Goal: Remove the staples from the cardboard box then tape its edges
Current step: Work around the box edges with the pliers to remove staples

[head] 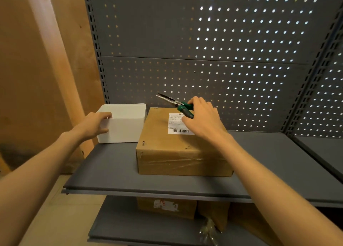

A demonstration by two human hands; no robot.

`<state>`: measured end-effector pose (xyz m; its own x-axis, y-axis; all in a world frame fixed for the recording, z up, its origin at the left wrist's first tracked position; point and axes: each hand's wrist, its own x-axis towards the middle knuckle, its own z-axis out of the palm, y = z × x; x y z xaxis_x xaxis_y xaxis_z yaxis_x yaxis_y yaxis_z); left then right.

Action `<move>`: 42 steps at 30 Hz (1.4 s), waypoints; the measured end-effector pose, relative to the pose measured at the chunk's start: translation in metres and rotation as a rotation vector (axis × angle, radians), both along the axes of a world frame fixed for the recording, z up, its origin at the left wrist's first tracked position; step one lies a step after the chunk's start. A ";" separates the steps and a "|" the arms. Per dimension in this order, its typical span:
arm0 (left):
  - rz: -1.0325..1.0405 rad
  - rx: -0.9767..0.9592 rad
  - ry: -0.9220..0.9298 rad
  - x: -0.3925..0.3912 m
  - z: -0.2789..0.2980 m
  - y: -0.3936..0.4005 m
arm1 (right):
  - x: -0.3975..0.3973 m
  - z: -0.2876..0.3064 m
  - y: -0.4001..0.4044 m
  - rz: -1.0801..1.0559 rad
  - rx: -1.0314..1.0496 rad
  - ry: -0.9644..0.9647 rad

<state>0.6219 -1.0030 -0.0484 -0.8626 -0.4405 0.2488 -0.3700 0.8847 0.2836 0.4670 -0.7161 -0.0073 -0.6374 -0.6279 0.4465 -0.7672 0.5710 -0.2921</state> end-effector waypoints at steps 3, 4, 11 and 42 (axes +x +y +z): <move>-0.047 -0.013 -0.016 -0.008 0.002 0.004 | -0.002 0.001 -0.003 0.003 0.009 -0.006; -0.063 -0.020 -0.015 -0.011 0.002 0.006 | -0.002 0.001 -0.004 0.004 0.011 -0.006; -0.114 -0.048 0.008 -0.021 0.002 0.014 | -0.010 -0.005 -0.012 -0.018 -0.002 0.022; -0.034 1.106 0.726 -0.018 -0.043 0.147 | -0.008 0.003 0.019 0.350 0.144 -0.224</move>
